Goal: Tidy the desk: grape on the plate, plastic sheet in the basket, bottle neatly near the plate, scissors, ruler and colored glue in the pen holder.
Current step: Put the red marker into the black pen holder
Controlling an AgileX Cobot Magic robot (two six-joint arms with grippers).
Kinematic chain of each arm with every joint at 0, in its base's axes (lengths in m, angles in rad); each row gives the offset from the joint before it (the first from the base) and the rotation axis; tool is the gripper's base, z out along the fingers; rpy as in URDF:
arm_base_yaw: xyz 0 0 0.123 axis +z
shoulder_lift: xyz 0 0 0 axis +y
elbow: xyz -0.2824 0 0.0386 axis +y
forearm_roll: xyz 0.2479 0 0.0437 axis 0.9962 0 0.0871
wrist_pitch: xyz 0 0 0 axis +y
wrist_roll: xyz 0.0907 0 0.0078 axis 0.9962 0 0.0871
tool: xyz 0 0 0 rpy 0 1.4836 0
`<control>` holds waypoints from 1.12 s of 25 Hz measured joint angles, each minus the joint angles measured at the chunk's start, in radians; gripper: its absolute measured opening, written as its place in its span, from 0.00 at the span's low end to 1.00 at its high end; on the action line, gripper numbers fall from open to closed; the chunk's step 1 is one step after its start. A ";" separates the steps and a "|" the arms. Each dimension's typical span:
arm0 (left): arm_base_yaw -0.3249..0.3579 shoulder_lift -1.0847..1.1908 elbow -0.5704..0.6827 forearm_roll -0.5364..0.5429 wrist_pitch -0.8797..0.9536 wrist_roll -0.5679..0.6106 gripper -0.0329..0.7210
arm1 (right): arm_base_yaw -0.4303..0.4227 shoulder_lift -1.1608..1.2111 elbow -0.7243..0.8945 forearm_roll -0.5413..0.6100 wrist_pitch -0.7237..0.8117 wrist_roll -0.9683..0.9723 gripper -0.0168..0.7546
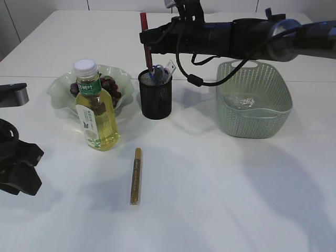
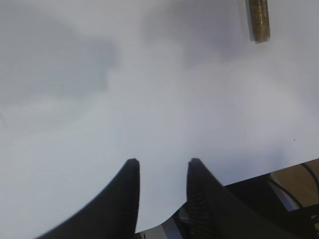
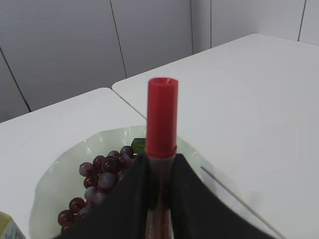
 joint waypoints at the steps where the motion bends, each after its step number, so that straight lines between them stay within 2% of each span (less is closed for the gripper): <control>1: 0.000 0.000 0.000 0.000 0.002 0.000 0.36 | 0.000 0.004 0.000 0.000 0.002 -0.002 0.18; 5: 0.000 0.000 0.000 0.000 0.006 0.000 0.36 | 0.000 0.011 0.000 0.000 0.002 -0.002 0.21; 11: 0.000 0.000 0.000 0.000 0.009 0.000 0.36 | 0.000 0.011 -0.002 0.000 0.006 -0.002 0.34; 15: 0.000 0.000 0.000 0.000 0.011 0.000 0.36 | 0.000 0.011 -0.002 0.000 0.017 0.002 0.36; 19: 0.000 0.000 0.000 0.000 0.013 0.000 0.36 | 0.000 0.005 -0.002 -0.025 0.024 0.136 0.37; 20: 0.000 0.000 0.000 0.000 0.013 0.000 0.36 | 0.000 -0.006 -0.002 -0.065 0.017 0.184 0.37; 22: 0.000 0.000 0.000 0.000 0.014 0.000 0.36 | 0.002 -0.054 -0.002 -0.260 -0.019 0.347 0.37; 23: 0.000 0.000 0.000 0.000 0.015 0.000 0.36 | 0.004 -0.081 -0.002 -0.370 -0.027 0.468 0.37; 25: 0.000 0.000 0.000 0.000 0.015 0.000 0.36 | 0.006 -0.159 -0.002 -0.670 -0.016 0.717 0.37; 28: 0.000 0.000 0.000 0.002 0.011 0.000 0.36 | 0.016 -0.279 -0.002 -1.003 0.124 1.093 0.37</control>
